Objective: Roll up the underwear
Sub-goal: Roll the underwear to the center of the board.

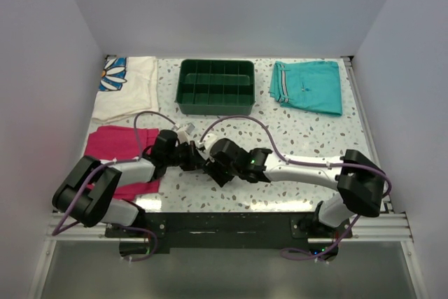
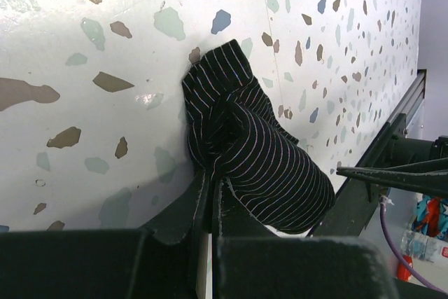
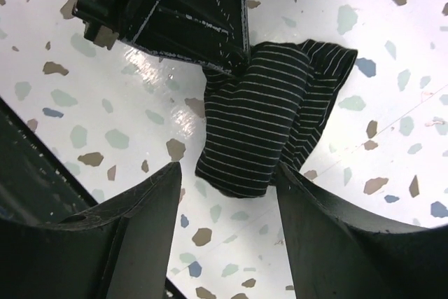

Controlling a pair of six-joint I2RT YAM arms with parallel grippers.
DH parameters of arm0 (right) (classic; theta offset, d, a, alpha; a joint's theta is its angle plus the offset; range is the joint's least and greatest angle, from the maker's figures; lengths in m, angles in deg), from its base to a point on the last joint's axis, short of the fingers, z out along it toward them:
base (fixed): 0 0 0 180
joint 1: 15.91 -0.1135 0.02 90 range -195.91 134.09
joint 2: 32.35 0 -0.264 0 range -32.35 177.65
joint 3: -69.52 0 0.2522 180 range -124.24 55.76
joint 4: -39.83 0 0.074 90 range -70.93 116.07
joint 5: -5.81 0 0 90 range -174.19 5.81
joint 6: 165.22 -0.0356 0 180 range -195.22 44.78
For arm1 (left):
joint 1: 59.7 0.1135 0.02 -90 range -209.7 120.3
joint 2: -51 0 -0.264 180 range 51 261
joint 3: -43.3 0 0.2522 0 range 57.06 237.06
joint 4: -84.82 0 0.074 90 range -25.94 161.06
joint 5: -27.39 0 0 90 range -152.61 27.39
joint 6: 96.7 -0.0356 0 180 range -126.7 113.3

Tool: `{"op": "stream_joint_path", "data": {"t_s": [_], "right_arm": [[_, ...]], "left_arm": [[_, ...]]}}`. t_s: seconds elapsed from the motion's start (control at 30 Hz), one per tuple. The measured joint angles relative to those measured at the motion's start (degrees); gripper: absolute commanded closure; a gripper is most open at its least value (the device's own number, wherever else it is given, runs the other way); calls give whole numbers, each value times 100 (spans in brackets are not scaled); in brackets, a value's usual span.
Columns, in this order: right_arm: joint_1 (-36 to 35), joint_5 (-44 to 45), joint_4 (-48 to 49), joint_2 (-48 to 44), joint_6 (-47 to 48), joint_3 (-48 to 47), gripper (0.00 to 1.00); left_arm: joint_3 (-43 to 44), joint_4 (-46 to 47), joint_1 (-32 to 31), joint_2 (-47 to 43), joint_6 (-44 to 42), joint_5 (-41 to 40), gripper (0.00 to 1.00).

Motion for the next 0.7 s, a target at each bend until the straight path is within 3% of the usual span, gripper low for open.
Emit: {"op": "stream_joint_path", "data": {"t_s": [0.7], "right_arm": [[-223,791,280,785,236,-166,42]], "left_arm": [[136,-157,0,48,0,0,98]]}}
